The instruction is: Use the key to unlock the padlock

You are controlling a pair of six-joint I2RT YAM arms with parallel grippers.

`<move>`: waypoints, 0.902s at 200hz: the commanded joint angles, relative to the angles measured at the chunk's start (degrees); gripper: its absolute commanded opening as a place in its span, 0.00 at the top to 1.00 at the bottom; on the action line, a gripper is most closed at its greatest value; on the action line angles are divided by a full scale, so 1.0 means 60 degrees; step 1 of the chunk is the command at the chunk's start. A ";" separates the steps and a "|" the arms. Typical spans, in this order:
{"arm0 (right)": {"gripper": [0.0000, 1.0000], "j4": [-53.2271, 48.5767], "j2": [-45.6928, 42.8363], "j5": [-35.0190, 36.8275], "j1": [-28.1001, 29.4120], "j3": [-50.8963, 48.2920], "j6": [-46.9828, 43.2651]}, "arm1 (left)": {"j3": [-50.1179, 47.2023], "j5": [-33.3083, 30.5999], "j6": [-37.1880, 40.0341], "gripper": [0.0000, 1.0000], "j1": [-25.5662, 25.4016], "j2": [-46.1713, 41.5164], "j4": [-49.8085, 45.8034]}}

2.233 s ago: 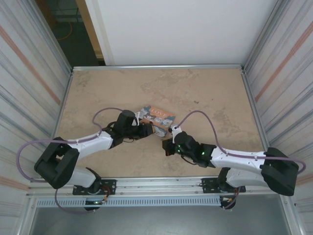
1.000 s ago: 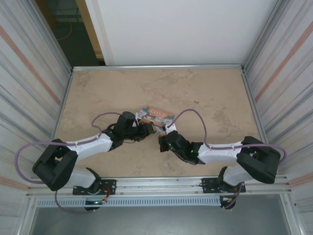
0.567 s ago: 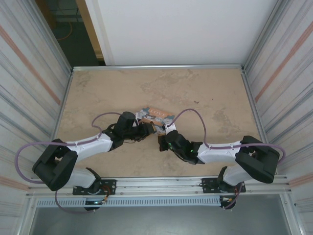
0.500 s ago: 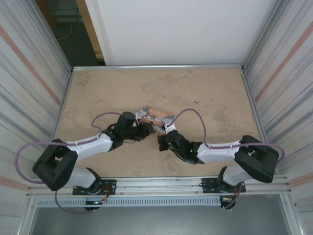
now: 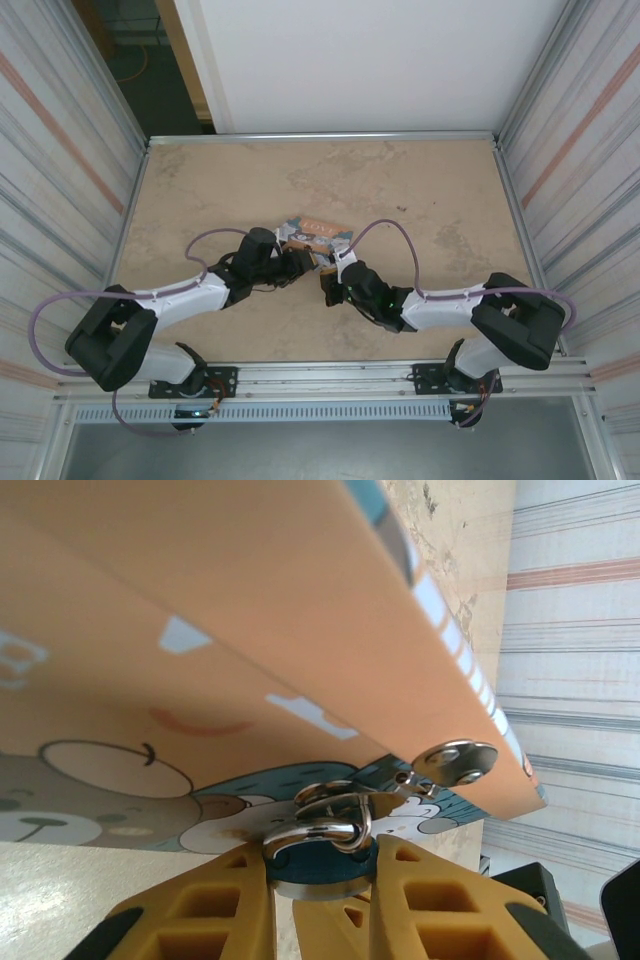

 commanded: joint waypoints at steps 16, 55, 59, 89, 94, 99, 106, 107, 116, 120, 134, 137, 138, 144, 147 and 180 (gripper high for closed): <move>1.00 0.1850 0.0071 -0.0832 -0.0246 0.0322 -0.0683 | 0.0079 0.0566 0.0019 0.98 -0.0351 -0.0228 0.0203; 1.00 0.2167 0.0156 -0.1394 -0.0503 0.0619 -0.0773 | 0.0093 0.0658 0.0033 0.98 -0.0373 -0.0157 0.0212; 1.00 0.2168 0.0186 -0.1438 -0.0518 0.0656 -0.0777 | 0.0093 0.0672 0.0032 0.98 -0.0377 -0.0143 0.0216; 1.00 0.2343 0.0340 -0.1623 -0.0551 0.0822 -0.0762 | 0.0079 0.0750 0.0000 0.98 -0.0381 0.0018 0.0329; 1.00 0.2393 0.0355 -0.1649 -0.0565 0.0829 -0.0738 | 0.0079 0.0769 0.0001 0.98 -0.0381 0.0047 0.0344; 1.00 0.2464 0.0361 -0.1667 -0.0566 0.0809 -0.0723 | 0.0065 0.0765 -0.0007 0.98 -0.0382 0.0069 0.0362; 1.00 0.2523 0.0386 -0.1669 -0.0577 0.0815 -0.0694 | 0.0064 0.0783 -0.0010 0.98 -0.0380 0.0109 0.0390; 1.00 0.2528 0.0386 -0.1669 -0.0578 0.0811 -0.0691 | 0.0064 0.0789 -0.0010 0.98 -0.0388 0.0112 0.0391; 1.00 0.2584 0.0401 -0.1690 -0.0580 0.0807 -0.0675 | 0.0050 0.0784 -0.0010 0.98 -0.0384 0.0142 0.0414; 1.00 0.2594 0.0398 -0.1697 -0.0580 0.0811 -0.0668 | 0.0049 0.0791 -0.0024 0.98 -0.0381 0.0157 0.0428; 1.00 0.2593 0.0393 -0.1698 -0.0595 0.0829 -0.0673 | 0.0035 0.0796 -0.0013 0.98 -0.0380 0.0202 0.0459; 1.00 0.2559 0.0400 -0.1696 -0.0606 0.0826 -0.0666 | 0.0035 0.0798 -0.0010 0.98 -0.0380 0.0215 0.0464; 1.00 0.2554 0.0393 -0.1697 -0.0608 0.0824 -0.0670 | 0.0035 0.0796 -0.0010 0.98 -0.0380 0.0216 0.0465; 1.00 0.2487 0.0400 -0.1698 -0.0610 0.0827 -0.0671 | 0.0035 0.0775 0.0011 0.98 -0.0387 0.0229 0.0454; 1.00 0.2447 0.0396 -0.1685 -0.0622 0.0822 -0.0668 | 0.0035 0.0761 0.0025 0.98 -0.0381 0.0231 0.0451; 1.00 0.1880 0.0560 -0.1700 -0.0780 0.0710 -0.0465 | 0.0035 0.0798 0.0107 0.97 -0.0186 0.0467 0.0659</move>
